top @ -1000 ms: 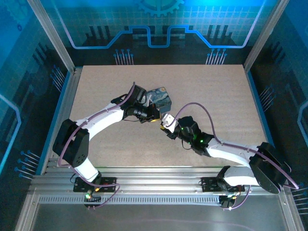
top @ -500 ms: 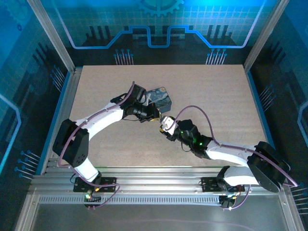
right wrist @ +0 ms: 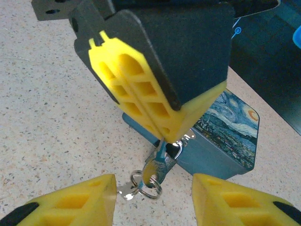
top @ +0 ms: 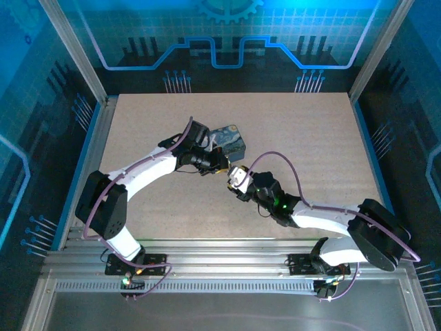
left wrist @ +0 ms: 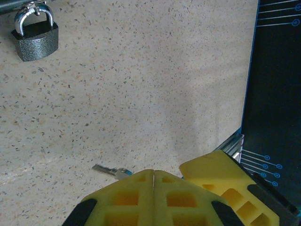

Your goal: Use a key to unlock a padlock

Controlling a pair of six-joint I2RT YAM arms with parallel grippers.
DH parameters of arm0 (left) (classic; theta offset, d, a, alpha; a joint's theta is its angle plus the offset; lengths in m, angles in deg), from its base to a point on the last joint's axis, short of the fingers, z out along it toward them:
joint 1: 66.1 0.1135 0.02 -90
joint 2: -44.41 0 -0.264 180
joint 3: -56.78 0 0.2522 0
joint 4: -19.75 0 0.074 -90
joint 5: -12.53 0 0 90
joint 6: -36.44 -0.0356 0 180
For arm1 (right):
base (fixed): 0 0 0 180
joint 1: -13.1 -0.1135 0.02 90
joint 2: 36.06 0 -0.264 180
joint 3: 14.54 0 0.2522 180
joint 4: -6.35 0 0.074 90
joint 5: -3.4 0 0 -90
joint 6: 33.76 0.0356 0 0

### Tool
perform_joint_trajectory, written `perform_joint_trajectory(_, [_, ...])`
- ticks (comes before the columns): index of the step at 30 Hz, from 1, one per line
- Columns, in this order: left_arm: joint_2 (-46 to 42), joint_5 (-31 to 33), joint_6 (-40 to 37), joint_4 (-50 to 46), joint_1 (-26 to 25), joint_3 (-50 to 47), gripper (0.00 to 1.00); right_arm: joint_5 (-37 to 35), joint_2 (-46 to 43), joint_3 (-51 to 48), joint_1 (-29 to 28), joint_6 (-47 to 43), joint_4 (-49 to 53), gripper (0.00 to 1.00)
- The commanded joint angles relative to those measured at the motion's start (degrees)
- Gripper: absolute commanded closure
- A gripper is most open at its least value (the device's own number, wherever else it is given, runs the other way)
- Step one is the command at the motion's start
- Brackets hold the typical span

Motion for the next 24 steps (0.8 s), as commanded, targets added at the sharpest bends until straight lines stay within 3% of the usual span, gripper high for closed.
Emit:
perform_joint_trajectory(1, [-1.8, -2.0, 1.7, 0.5, 0.3, 0.9, 1.0, -2.2, 1.1, 1.4, -0.8, -0.3, -3.4, 0.57])
perform_joint_trajectory(6, [-2.7, -2.2, 2.1, 0.8, 0.2, 0.2, 1.0, -4.7, 3.0, 2.8, -0.8, -0.3, -4.3, 0.71])
perform_joint_trajectory(24, [-2.2, -2.8, 4.3, 3.3, 0.2, -2.1, 1.0, -7.5, 1.2, 3.3, -1.3, 2.0, -4.3, 0.96])
